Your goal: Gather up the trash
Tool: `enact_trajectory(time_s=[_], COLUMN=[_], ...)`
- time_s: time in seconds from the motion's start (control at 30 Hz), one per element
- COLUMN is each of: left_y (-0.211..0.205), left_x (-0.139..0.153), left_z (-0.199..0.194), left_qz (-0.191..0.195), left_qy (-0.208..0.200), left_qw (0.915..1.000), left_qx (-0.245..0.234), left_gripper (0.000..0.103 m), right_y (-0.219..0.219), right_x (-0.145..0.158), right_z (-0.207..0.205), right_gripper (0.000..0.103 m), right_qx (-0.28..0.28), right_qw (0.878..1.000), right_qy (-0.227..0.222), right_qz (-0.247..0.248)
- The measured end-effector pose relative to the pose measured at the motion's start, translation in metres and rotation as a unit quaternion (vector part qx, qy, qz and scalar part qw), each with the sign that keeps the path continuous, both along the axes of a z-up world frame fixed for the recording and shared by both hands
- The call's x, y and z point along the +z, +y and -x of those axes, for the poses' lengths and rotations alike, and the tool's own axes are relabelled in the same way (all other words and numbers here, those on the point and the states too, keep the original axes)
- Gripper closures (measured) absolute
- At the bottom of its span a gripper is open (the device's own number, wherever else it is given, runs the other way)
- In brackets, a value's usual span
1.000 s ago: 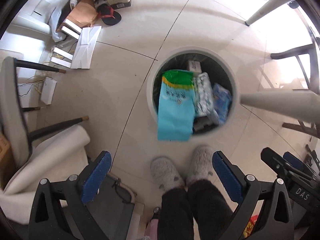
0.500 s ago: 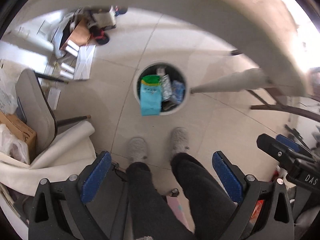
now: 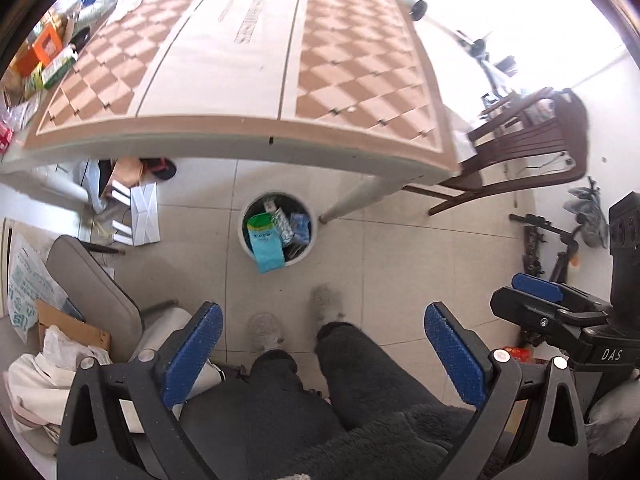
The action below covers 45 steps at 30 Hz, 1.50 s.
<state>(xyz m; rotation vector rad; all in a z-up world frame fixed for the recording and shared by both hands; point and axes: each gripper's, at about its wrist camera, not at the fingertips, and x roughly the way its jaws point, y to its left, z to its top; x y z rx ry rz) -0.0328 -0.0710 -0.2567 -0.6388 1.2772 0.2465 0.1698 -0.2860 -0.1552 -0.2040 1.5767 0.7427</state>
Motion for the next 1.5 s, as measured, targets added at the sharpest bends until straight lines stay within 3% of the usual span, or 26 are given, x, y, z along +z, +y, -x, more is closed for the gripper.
enact_trajectory(time_s=[0.2, 0.57, 1.5], left_y=[-0.002, -0.014, -0.027], left_x=[0.05, 0.109, 0.116], left_z=[0.013, 0.036, 0.048], left_qz=[0.013, 0.013, 0.005], left_qy=[-0.041, -0.084, -0.086], left_qw=[0.9989, 0.9962, 0.9963], left_qx=[-0.016, -0.017, -0.002], left_gripper=[0.0, 0.0, 0.0], right_y=[-0.008, -0.025, -0.041], right_x=[0.074, 0.138, 0.15], right_z=[0.031, 0.051, 0.063], right_gripper=[0.0, 0.0, 0.0], right_qx=[-0.013, -0.012, -0.001], right_qw=[0.999, 0.997, 0.996], right_qy=[-0.011, -0.024, -0.037], right_qz=[-0.03, -0.072, -0.077])
